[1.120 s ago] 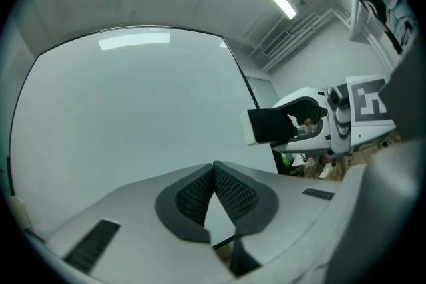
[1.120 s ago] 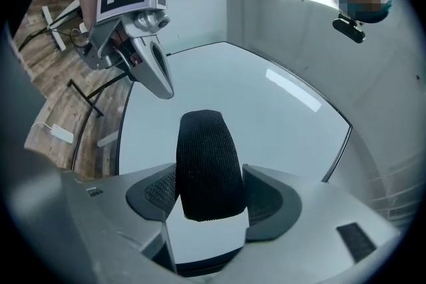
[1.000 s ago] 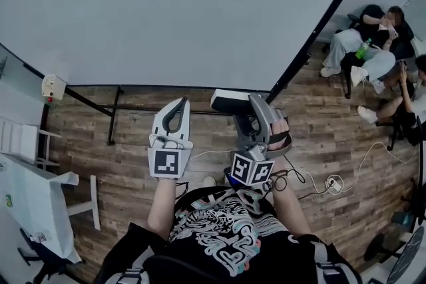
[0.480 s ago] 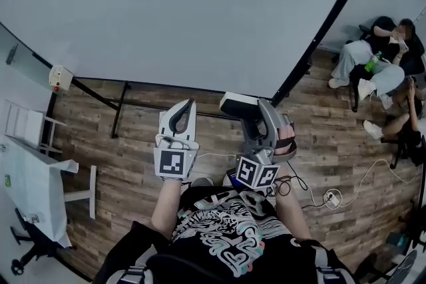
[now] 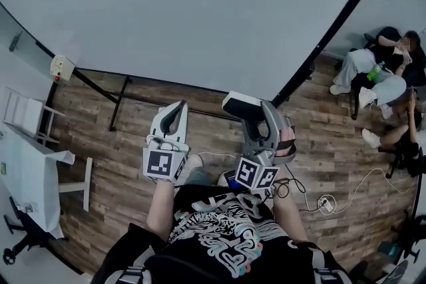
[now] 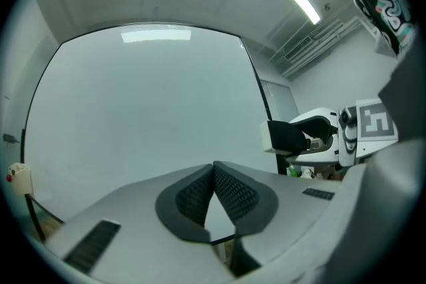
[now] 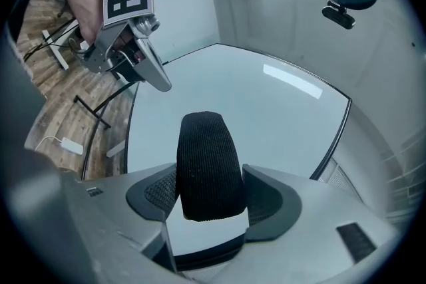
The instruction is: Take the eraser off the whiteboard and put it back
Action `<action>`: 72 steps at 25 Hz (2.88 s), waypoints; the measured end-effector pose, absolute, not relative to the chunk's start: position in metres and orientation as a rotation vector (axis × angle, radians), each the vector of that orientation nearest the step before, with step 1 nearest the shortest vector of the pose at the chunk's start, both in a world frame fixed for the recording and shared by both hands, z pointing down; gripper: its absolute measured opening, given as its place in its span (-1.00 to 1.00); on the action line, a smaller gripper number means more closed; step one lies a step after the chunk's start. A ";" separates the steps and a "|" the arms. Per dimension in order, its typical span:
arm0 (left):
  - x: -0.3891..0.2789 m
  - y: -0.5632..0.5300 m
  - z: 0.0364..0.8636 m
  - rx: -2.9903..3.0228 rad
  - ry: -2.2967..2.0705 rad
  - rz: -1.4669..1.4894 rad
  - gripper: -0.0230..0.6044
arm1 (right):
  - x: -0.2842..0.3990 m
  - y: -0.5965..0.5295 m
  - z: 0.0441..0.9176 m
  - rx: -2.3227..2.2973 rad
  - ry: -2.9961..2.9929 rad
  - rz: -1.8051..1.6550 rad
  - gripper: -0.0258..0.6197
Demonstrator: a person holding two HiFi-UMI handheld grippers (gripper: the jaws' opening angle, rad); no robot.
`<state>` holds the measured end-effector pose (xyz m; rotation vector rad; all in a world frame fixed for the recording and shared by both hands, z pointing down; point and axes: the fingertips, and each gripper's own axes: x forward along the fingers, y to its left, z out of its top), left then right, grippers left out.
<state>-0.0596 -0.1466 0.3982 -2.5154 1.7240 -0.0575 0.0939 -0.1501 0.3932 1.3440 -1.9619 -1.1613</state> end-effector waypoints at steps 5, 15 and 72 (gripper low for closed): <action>-0.058 -0.158 0.401 -2.502 1.732 -0.088 -0.85 | 0.094 -0.160 0.396 1.347 -1.954 -1.142 0.01; -0.083 -0.191 0.401 -2.469 1.742 -0.094 -0.85 | 0.078 -0.193 0.396 1.370 -1.935 -1.115 0.01; -0.120 -0.285 0.418 -2.645 1.471 -0.053 -0.85 | 0.022 -0.289 0.398 1.547 -1.818 -1.081 0.20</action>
